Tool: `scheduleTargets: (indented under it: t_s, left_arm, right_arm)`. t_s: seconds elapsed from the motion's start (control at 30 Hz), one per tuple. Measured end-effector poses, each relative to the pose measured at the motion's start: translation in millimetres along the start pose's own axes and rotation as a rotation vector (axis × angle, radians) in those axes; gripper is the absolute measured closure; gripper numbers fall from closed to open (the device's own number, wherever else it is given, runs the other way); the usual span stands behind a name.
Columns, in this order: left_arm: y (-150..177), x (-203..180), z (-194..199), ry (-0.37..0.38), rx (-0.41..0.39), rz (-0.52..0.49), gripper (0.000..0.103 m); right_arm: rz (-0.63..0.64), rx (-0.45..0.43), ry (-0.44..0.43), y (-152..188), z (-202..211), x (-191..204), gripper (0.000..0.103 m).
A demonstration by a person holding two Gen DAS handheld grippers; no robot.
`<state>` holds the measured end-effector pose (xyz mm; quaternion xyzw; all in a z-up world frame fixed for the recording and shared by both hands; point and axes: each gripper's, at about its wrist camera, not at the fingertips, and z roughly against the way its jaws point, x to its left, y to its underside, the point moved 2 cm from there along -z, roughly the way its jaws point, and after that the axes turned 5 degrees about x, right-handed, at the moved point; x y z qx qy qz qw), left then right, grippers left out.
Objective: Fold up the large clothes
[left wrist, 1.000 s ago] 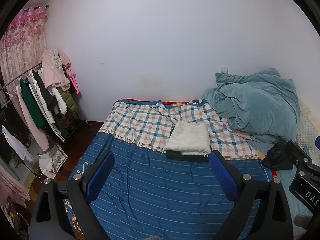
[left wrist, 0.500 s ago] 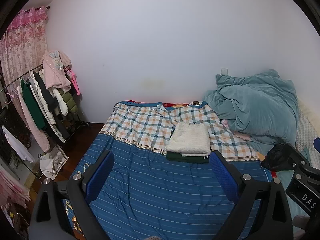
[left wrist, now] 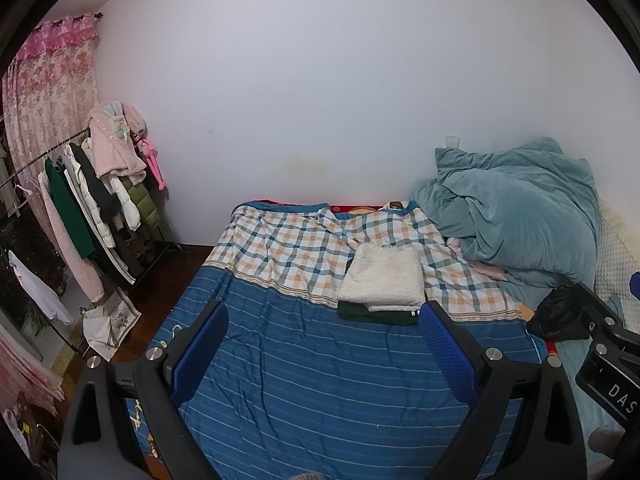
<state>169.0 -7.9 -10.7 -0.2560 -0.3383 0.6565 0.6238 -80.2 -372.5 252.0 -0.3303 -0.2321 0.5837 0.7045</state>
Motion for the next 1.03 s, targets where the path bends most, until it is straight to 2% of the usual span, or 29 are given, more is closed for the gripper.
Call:
scheduleTargets:
  t_s: [1.03]
  left_arm:
    - [0.8,8.0,3.5,-0.019,-0.009,0.017,0.006]
  right_arm:
    - [0.019,0.008,-0.023,-4.4,-12.3,1.3,0.007]
